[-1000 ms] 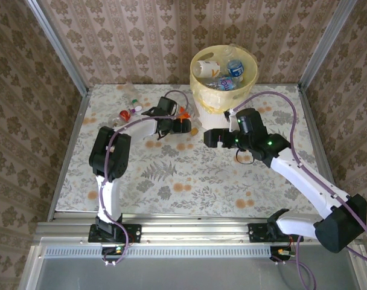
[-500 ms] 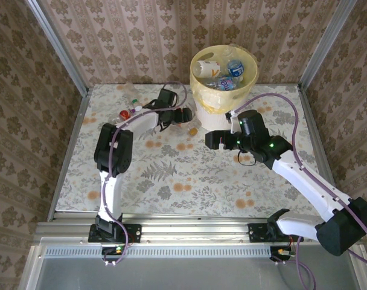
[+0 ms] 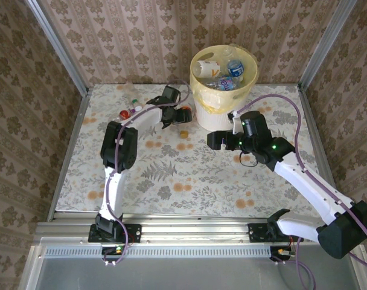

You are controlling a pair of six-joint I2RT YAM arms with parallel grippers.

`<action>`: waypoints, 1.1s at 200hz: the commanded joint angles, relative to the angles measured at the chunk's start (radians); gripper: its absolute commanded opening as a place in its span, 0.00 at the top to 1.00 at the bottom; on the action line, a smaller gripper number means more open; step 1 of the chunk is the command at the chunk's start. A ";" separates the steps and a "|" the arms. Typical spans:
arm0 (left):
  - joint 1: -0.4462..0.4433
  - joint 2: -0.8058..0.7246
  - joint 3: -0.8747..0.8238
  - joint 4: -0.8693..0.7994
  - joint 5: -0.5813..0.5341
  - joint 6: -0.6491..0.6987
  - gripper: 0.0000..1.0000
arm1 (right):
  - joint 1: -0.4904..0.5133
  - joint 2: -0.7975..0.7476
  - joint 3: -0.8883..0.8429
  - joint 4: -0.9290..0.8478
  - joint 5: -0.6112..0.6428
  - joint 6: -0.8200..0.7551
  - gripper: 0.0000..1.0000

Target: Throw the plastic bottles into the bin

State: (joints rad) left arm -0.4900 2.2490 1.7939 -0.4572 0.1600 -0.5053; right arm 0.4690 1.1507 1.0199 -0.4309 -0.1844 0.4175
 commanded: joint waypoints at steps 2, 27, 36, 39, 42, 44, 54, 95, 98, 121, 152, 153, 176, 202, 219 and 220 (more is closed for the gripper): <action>0.001 -0.018 -0.080 0.000 0.003 0.012 0.26 | -0.004 -0.027 -0.014 -0.013 0.026 -0.021 0.00; -0.007 -0.042 -0.121 0.029 0.021 0.032 0.29 | -0.006 -0.023 -0.014 -0.008 0.025 -0.022 0.00; -0.008 -0.045 -0.130 0.034 0.026 0.035 0.30 | -0.006 -0.020 -0.011 -0.007 0.024 -0.021 0.00; -0.009 -0.046 -0.134 0.035 0.029 0.037 0.31 | -0.006 -0.019 -0.011 -0.006 0.024 -0.022 0.00; -0.009 -0.048 -0.140 0.037 0.031 0.037 0.31 | -0.006 -0.019 -0.009 -0.005 0.022 -0.021 0.00; -0.009 -0.049 -0.143 0.037 0.031 0.037 0.32 | -0.006 -0.018 -0.008 -0.005 0.022 -0.020 0.00; -0.007 -0.057 -0.161 0.040 0.031 0.039 0.36 | -0.006 -0.018 -0.006 -0.003 0.019 -0.017 0.00; 0.004 -0.159 -0.283 0.109 0.044 0.048 0.53 | -0.006 -0.023 -0.013 -0.007 0.019 -0.014 0.00; 0.005 -0.168 -0.291 0.114 0.045 0.050 0.54 | -0.006 -0.023 -0.013 -0.007 0.019 -0.015 0.00; 0.012 -0.242 -0.358 0.157 0.066 0.064 0.57 | -0.006 -0.018 -0.013 0.003 0.018 -0.005 0.00; 0.010 -0.382 -0.464 0.243 0.110 0.106 0.58 | -0.005 -0.011 -0.013 0.025 0.003 0.011 0.00; 0.010 -0.387 -0.467 0.245 0.111 0.108 0.58 | -0.006 -0.011 -0.012 0.025 0.002 0.012 0.00; 0.006 -0.507 -0.551 0.314 0.154 0.148 0.59 | -0.006 -0.006 -0.011 0.040 -0.019 0.024 0.00; -0.016 -0.633 -0.631 0.370 0.194 0.210 0.61 | -0.006 -0.010 -0.009 0.064 -0.047 0.038 0.00; -0.037 -0.712 -0.677 0.389 0.197 0.251 0.61 | -0.006 -0.018 -0.008 0.087 -0.074 0.047 0.00; -0.038 -0.717 -0.679 0.390 0.197 0.254 0.61 | -0.006 -0.017 -0.009 0.088 -0.076 0.049 0.00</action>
State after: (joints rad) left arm -0.4995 1.6268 1.1732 -0.1402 0.3092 -0.3470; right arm 0.4679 1.1461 1.0180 -0.3927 -0.2092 0.4374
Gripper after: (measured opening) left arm 0.560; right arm 0.999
